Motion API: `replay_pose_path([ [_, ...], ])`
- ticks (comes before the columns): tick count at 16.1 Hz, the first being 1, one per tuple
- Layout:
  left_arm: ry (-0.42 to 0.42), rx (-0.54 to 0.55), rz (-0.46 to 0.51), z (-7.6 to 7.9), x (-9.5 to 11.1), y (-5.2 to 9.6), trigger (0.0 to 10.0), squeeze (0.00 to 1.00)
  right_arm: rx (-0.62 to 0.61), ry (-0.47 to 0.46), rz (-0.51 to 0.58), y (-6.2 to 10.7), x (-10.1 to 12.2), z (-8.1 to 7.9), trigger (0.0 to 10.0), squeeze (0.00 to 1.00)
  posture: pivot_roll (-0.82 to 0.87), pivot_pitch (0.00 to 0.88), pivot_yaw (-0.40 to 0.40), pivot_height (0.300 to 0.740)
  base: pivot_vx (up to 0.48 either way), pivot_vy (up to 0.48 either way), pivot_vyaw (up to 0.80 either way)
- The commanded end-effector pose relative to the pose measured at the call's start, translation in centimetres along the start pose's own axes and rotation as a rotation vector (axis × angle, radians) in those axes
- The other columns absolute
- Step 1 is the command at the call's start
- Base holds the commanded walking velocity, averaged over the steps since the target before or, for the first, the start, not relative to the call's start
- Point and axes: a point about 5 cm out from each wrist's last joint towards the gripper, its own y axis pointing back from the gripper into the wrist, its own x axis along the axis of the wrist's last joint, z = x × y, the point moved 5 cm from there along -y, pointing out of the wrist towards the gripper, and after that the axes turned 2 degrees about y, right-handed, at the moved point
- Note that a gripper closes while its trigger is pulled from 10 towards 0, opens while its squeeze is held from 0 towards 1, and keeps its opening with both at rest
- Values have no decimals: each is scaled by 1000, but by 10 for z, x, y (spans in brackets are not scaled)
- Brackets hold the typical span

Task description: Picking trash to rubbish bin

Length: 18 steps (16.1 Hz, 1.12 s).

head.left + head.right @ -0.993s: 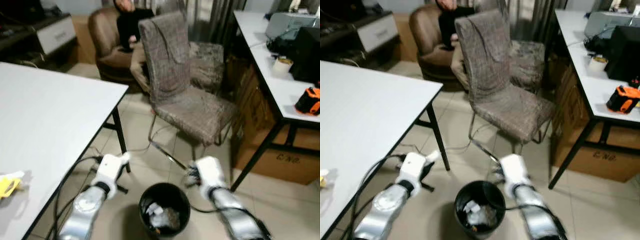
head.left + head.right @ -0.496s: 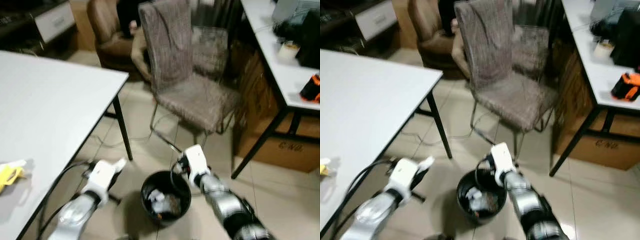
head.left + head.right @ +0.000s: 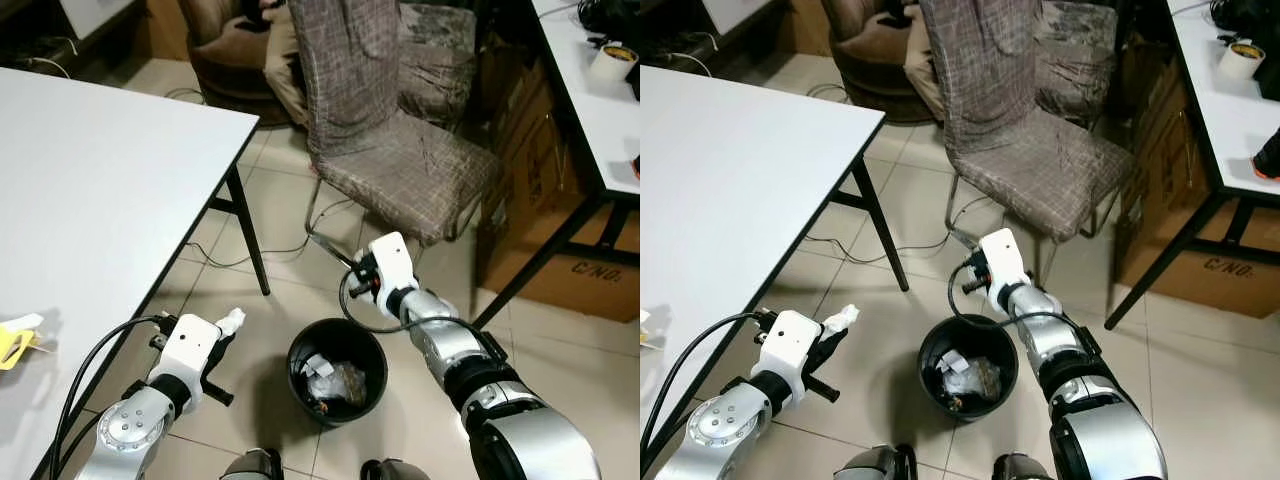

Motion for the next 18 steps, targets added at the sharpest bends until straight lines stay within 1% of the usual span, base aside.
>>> replay_pose_path([
  [1, 0, -2, -14, 1, -1, 3, 10000, 0, 17, -26, 4, 0, -1, -1, 10000, 1000, 30, 207, 18, 740, 0, 0, 0],
  [2, 1, -2, -15, 1, -1, 3, 10000, 0, 30, -34, -1, 1, -3, -2, 10000, 1000, 29, 205, 18, 740, 0, 0, 0],
  [8, -7, 7, -18, -2, 2, 0, 10000, 0, 54, 16, -6, 0, -2, -3, 10000, 1000, 35, 173, 16, 740, 0, 0, 0],
  [9, -8, 8, -18, -3, 2, 0, 10000, 0, 55, 0, -5, 0, -2, -3, 10000, 1000, 36, 169, 17, 740, 0, 0, 0],
  [12, 7, 6, -14, -1, 2, -6, 10000, 0, 60, 39, -33, 1, -8, -5, 10000, 1000, 12, 138, 22, 740, 0, 0, 0],
  [13, 17, -46, -24, 12, -1, -20, 10000, 0, 88, 64, -63, 5, -18, -7, 10000, 31, -22, 113, 27, 740, 0, 0, 0],
  [14, 38, -99, -35, 25, -2, -33, 10000, 0, 134, 86, -70, 12, -27, -11, 10000, 0, -38, 111, 28, 740, 0, 0, 0],
  [15, 31, -136, -42, 34, -2, -48, 10000, 0, 192, 109, -55, 25, -35, -15, 10000, 0, -80, 98, 38, 740, 0, 0, 0],
  [16, 31, -149, -44, 40, 2, -67, 10000, 0, 237, 125, -16, 52, -43, -18, 10000, 0, -102, 94, 43, 740, 0, 0, 0],
  [18, 24, -171, -42, 47, 11, -87, 10000, 0, 217, 117, 0, 85, -49, -17, 10000, 0, -149, 84, 71, 740, 0, 0, 0],
])
